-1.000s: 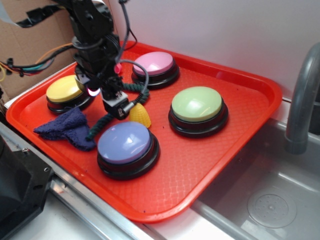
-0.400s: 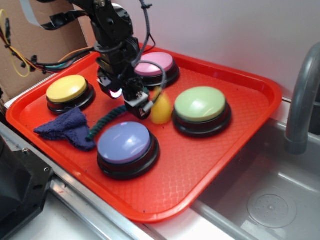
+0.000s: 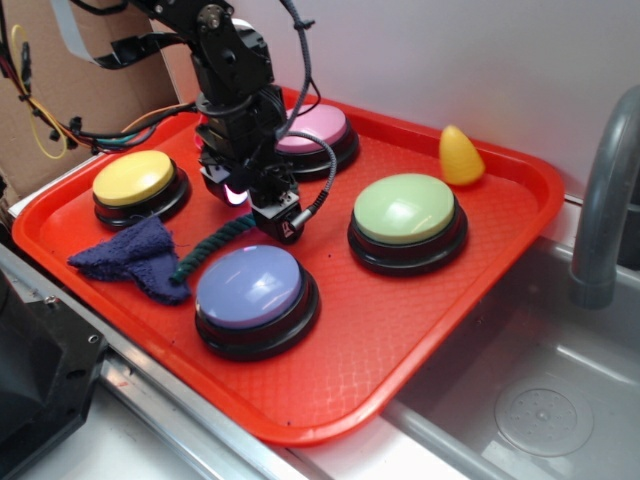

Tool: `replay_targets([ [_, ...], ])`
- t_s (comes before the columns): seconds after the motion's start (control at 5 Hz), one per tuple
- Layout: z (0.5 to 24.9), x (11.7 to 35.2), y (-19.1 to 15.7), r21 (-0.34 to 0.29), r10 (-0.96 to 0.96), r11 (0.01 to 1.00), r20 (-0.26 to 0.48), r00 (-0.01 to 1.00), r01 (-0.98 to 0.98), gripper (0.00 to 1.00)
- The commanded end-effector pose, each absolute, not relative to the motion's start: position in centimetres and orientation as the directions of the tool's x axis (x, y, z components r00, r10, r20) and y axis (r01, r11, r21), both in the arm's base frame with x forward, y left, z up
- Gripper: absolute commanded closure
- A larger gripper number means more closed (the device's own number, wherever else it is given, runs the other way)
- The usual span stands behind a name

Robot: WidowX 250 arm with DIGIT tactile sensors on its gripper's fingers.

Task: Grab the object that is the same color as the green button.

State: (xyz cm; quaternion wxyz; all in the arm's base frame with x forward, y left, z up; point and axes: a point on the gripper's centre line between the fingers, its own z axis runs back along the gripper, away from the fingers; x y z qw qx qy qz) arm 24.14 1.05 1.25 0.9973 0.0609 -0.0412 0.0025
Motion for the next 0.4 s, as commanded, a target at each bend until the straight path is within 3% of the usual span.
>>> replay_targets([
  [0.0,1.0,23.5,1.3,0.113,0.045,0.992,0.093,0.995,-0.056,1.00],
  [0.2,2.4,23.3,1.7,0.110,0.103,0.987,0.105,0.989,-0.114,1.00],
])
